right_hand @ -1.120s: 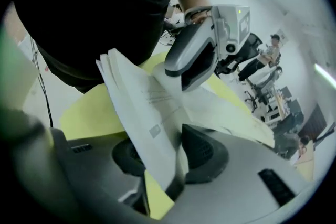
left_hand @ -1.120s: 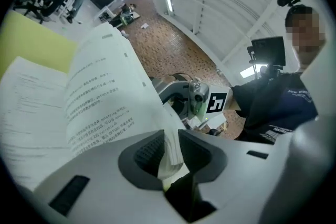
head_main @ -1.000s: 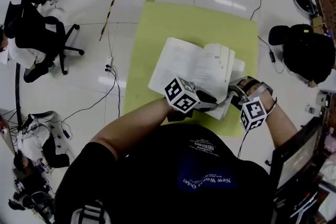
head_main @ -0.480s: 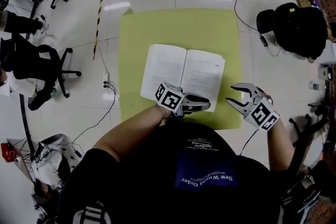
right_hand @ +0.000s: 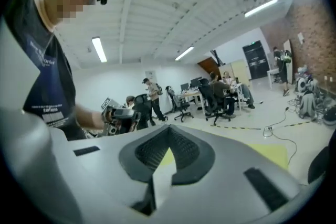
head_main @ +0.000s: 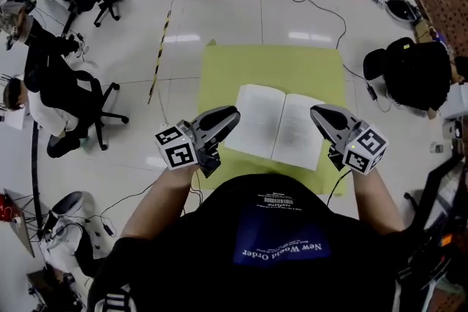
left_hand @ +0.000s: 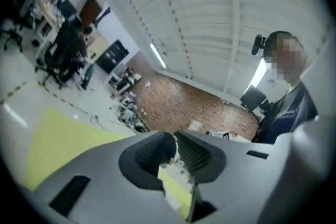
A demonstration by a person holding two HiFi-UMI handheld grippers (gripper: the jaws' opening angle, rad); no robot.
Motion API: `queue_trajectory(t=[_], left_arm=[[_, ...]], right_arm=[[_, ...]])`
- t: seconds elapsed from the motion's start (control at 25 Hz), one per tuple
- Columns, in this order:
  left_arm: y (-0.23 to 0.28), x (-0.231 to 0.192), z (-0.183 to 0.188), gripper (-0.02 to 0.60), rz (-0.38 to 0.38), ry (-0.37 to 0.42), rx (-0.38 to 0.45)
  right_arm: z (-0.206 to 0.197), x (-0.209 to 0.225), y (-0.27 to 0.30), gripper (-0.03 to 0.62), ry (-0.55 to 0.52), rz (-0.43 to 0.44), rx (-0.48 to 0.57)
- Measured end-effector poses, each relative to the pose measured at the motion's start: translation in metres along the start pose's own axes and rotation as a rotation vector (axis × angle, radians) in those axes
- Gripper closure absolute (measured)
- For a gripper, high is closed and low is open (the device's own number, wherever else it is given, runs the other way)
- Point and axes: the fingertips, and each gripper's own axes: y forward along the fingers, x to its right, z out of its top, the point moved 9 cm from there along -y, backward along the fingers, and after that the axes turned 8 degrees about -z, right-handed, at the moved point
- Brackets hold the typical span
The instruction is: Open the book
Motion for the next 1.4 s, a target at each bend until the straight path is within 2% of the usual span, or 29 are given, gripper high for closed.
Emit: queue_trajectory(t=[0.08, 0.2, 0.32, 0.4, 0.6, 0.72, 0.84, 1.16, 1.4], left_arm=[[-0.031, 0.013, 0.02, 0.497, 0.085, 0.106, 0.047], [-0.066, 0.029, 0.039, 0.497, 0.22, 0.233, 0.07], [-0.09, 0.039, 0.048, 0.497, 0.295, 0.275, 0.108], [-0.098, 0.045, 0.045, 0.497, 0.29, 0.266, 0.115], [-0.091, 0.045, 0.037, 0.497, 0.255, 0.238, 0.11], [-0.084, 0.046, 0.04, 0.497, 0.245, 0.257, 0.099], [-0.081, 0.047, 0.039, 0.574, 0.227, 0.264, 0.104], [-0.08, 0.05, 0.05, 0.574, 0.238, 0.273, 0.106], [-0.063, 0.047, 0.045, 0.574, 0.247, 0.262, 0.1]], right_arm=[[0.023, -0.009, 0.002, 0.605, 0.037, -0.032, 0.069], [0.046, -0.02, 0.003, 0.606, 0.13, -0.071, 0.151], [0.049, -0.033, 0.007, 0.608, 0.202, -0.105, 0.168], [0.043, -0.045, 0.009, 0.608, 0.196, -0.135, 0.136], [0.042, -0.05, 0.003, 0.609, 0.099, -0.163, 0.071], [0.05, -0.048, -0.001, 0.609, 0.079, -0.168, 0.073], [0.05, -0.049, -0.005, 0.609, 0.061, -0.168, 0.073], [0.058, -0.048, -0.006, 0.609, 0.046, -0.176, 0.062], [0.057, -0.03, -0.009, 0.609, 0.037, -0.167, 0.056]])
